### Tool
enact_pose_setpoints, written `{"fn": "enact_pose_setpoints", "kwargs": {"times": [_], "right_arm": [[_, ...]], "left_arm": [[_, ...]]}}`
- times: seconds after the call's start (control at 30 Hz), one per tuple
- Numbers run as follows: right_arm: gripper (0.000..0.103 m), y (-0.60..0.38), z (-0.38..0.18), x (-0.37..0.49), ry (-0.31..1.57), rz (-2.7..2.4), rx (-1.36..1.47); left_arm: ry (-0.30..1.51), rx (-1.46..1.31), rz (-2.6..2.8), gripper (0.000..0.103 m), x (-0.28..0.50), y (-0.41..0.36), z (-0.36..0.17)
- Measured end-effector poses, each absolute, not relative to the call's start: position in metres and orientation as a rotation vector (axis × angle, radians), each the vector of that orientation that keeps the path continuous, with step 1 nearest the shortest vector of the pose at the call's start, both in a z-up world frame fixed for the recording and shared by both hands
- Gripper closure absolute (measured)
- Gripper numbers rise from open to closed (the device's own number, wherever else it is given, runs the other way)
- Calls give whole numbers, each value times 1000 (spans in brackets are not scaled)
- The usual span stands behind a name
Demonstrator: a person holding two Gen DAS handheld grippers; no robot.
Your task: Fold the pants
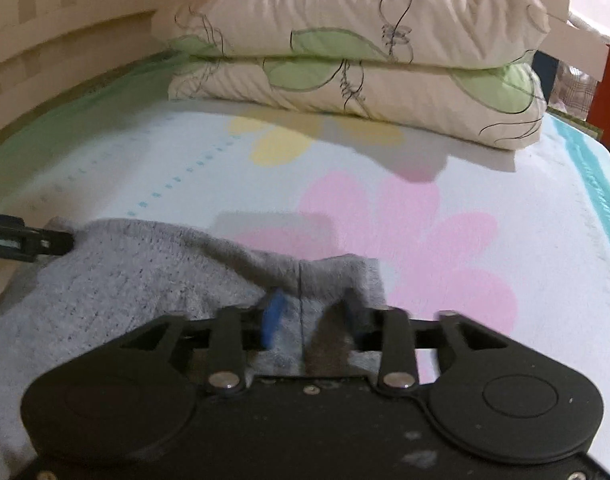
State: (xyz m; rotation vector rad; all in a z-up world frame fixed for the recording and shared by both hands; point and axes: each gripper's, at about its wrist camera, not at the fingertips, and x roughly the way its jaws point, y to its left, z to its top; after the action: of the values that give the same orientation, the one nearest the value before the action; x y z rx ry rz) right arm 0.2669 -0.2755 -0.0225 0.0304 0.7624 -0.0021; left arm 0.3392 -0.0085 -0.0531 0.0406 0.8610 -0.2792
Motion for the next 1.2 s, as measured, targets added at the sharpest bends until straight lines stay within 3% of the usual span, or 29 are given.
{"fn": "enact_pose_setpoints", "kwargs": {"times": [0.27,0.57,0.67,0.73,0.8,0.83,0.87,0.97,1.2], "right_arm": [[24,-315,-43,209,784,55,216],[12,-333,-63,208,809,105,430],[11,-326,-63,211,811,134,411],[17,-319,-61,212,818,158,390],[45,-311,-58,211,818,162,359],[51,-310,-56,210,813,161,356],[59,-309,-53,208,806,161,357],[66,-304,-41,202,793,148,346],[68,-291,-4,187,786,162,375]], "left_arm": [[997,-51,-383,3,295,21,-82],[960,-112,-371,1,309,9,-86],[975,-124,-358,1,311,5,-86],[980,-155,-339,2,311,4,-85],[973,-198,-346,37,311,5,-83],[976,-238,-360,78,311,7,-81],[982,-265,-357,87,310,7,-80],[947,-182,-348,91,302,0,-69],[889,-99,-369,92,278,28,-32]]}}
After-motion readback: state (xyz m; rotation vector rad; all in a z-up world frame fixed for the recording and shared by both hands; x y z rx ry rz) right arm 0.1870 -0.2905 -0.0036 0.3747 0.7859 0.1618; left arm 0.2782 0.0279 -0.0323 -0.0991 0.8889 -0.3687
